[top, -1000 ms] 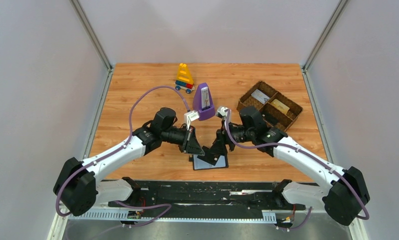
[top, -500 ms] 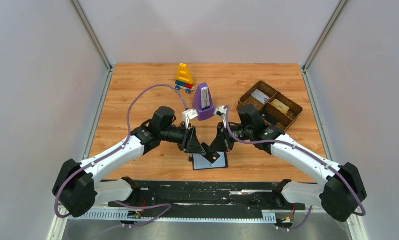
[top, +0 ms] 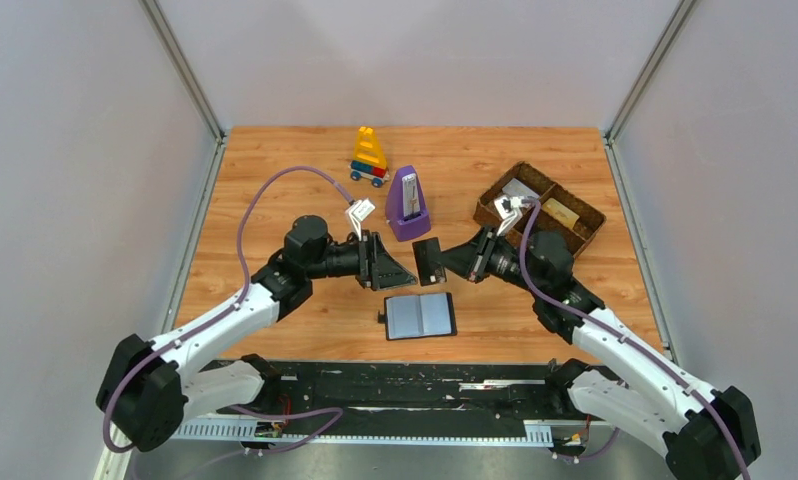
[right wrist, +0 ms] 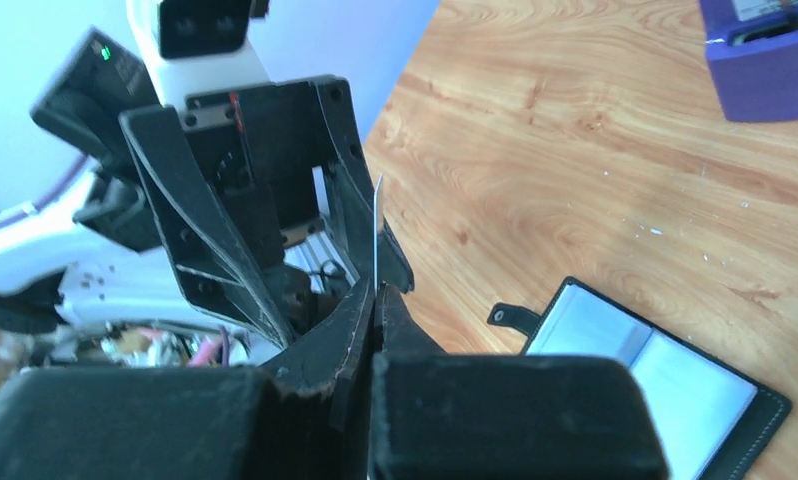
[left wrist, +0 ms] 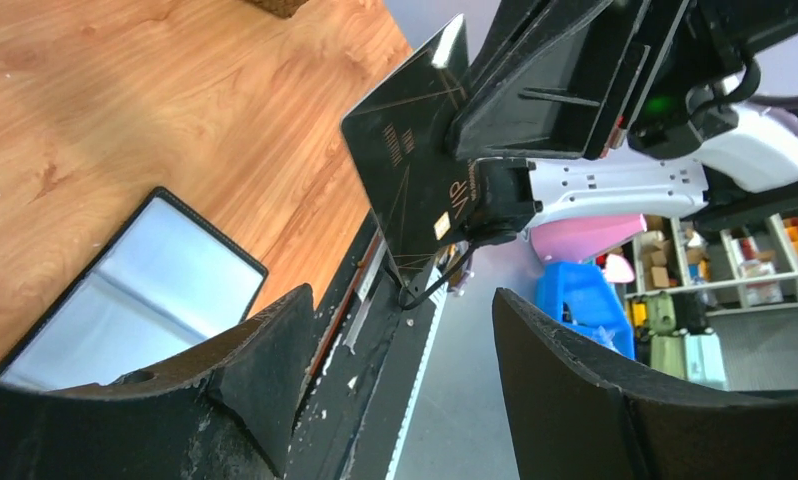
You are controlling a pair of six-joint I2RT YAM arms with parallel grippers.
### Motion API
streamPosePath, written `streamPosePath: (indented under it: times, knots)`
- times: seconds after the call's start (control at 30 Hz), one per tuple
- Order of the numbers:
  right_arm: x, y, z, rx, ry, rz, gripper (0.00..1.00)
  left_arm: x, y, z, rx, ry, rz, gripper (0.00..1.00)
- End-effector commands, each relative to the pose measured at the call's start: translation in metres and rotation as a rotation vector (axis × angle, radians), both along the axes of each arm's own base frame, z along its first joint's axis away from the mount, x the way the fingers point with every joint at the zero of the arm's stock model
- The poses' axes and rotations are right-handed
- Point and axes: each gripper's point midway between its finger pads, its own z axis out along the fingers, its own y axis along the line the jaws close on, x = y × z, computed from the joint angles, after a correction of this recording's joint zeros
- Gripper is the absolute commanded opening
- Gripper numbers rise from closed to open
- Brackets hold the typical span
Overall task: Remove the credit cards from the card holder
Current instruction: Place the credit card in the storage box.
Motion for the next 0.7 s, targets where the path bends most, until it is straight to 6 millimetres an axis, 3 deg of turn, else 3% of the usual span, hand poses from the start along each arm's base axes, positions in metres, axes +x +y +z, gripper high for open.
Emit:
streamPosePath:
  times: [0.0, 0.33, 0.4, 0.53, 0.63, 0.67]
  knots:
    - [0.016, -0.006, 0.037, 0.242, 0.042, -0.154, 0.0, 0.012, -0.011, 0.017, -0.132, 0.01, 0.027, 0.74]
    - [0.012, -0.008, 0.038, 0.363, 0.097, -0.173, 0.0, 0.02, -0.027, 0.01, -0.21, 0.062, -0.015, 0.69]
    - [0.011, -0.007, 0.035, 0.365, 0.114, -0.164, 0.0, 0.021, -0.029, 0.011, -0.223, 0.068, -0.023, 0.6]
    - [0.008, -0.002, 0.026, 0.341, 0.126, -0.134, 0.0, 0.021, -0.032, 0.013, -0.247, 0.07, -0.045, 0.28]
    - [-0.001, 0.004, 0.023, 0.285, 0.078, -0.063, 0.09, 0.019, -0.032, 0.012, -0.253, 0.07, -0.06, 0.04]
    - [-0.002, 0.004, 0.019, 0.252, 0.063, -0.049, 0.13, 0.018, -0.032, 0.012, -0.251, 0.07, -0.068, 0.01]
